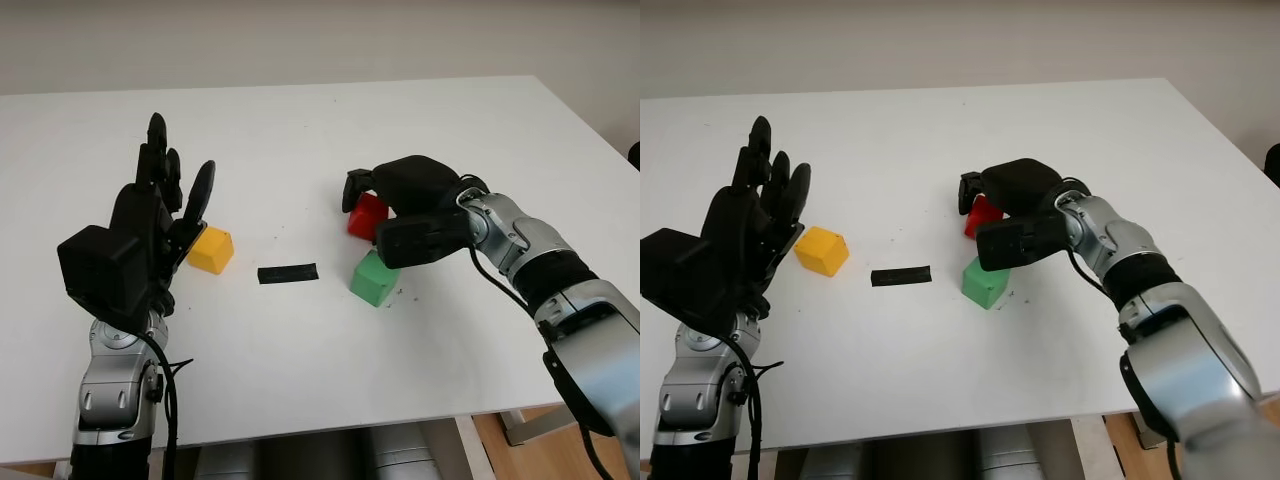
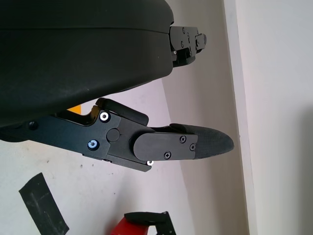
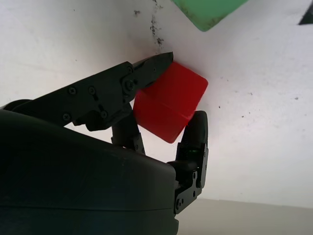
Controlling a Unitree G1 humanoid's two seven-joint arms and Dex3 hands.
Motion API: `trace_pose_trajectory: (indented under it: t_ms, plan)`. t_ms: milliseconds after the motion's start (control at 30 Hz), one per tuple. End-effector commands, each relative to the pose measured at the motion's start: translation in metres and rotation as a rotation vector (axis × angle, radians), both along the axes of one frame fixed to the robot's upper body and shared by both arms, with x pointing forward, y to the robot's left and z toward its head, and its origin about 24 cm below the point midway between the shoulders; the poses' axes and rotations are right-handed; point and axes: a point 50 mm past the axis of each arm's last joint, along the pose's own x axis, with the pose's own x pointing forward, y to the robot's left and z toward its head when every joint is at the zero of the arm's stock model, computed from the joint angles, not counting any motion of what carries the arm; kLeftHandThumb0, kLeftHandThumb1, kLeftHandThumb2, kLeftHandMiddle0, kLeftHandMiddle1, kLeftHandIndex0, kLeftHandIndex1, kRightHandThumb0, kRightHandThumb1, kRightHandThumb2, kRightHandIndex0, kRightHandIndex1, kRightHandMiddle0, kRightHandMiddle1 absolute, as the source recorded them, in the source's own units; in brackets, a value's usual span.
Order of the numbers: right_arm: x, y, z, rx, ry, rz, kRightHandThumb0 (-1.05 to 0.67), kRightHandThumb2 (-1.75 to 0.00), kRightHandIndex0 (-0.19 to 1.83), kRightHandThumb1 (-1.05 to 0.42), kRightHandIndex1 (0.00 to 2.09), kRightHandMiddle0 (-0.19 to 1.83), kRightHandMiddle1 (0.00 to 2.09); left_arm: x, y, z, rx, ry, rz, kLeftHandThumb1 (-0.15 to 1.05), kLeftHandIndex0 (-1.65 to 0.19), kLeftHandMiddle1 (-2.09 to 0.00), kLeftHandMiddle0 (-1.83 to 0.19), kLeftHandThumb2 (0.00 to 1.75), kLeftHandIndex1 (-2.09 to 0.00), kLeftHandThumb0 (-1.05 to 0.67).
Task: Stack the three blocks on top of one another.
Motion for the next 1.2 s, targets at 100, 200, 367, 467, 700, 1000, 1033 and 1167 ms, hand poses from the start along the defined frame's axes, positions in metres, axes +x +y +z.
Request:
trace_pose_trajectory:
  t_ms: [100, 200, 367, 467, 700, 1000, 1033, 1167]
  plan:
    - [0.007, 0.008, 0.032, 0.088, -0.036, 0.027, -0.17, -0.06, 0.39, -0.96, 1.33, 0.36, 1.31, -0.002, -0.001, 0.006, 0.004, -0.020, 0.000, 1.05, 0.09, -0.05, 0.07, 0.36, -0.05, -0.63]
    - [0.008, 0.014, 0.048, 0.158, -0.034, 0.077, -0.16, -0.06, 0.40, -0.97, 1.24, 0.36, 1.29, -0.002, -0.002, 0.005, 0.006, -0.019, 0.004, 1.05, 0.09, -0.05, 0.07, 0.36, -0.05, -0.64]
    - [0.007, 0.026, 0.073, 0.220, -0.055, 0.174, -0.17, -0.05, 0.52, -0.96, 1.28, 0.42, 1.36, -0.003, -0.003, 0.005, 0.004, -0.017, 0.008, 1.05, 0.09, -0.05, 0.07, 0.36, -0.05, -0.63]
    - [0.005, 0.033, 0.085, 0.233, -0.057, 0.224, -0.18, -0.05, 0.54, -0.95, 1.29, 0.42, 1.37, -0.003, -0.004, 0.004, -0.004, -0.017, 0.008, 1.05, 0.09, -0.05, 0.07, 0.36, -0.05, -0.62]
    - [-0.001, 0.047, 0.102, 0.203, -0.048, 0.344, -0.19, -0.05, 0.52, -0.95, 1.27, 0.43, 1.38, -0.003, -0.006, 0.003, -0.020, -0.021, 0.015, 1.05, 0.08, -0.06, 0.06, 0.36, -0.05, -0.61]
    - [-0.017, 0.070, 0.113, -0.020, -0.040, 0.519, -0.20, -0.05, 0.47, -0.95, 1.37, 0.40, 1.36, -0.005, -0.006, 0.004, -0.049, -0.036, 0.030, 1.05, 0.08, -0.05, 0.06, 0.46, -0.06, -0.61]
    - [-0.020, 0.073, 0.114, -0.050, -0.048, 0.534, -0.20, -0.05, 0.48, -0.94, 1.44, 0.41, 1.34, -0.005, -0.005, 0.004, -0.057, -0.038, 0.033, 1.05, 0.07, -0.05, 0.06, 0.47, -0.06, -0.62]
    - [-0.031, 0.089, 0.114, -0.178, -0.066, 0.602, -0.20, -0.05, 0.44, -0.95, 1.79, 0.39, 1.37, -0.005, -0.005, 0.005, -0.065, -0.040, 0.037, 1.05, 0.08, -0.05, 0.07, 0.51, -0.05, -0.69]
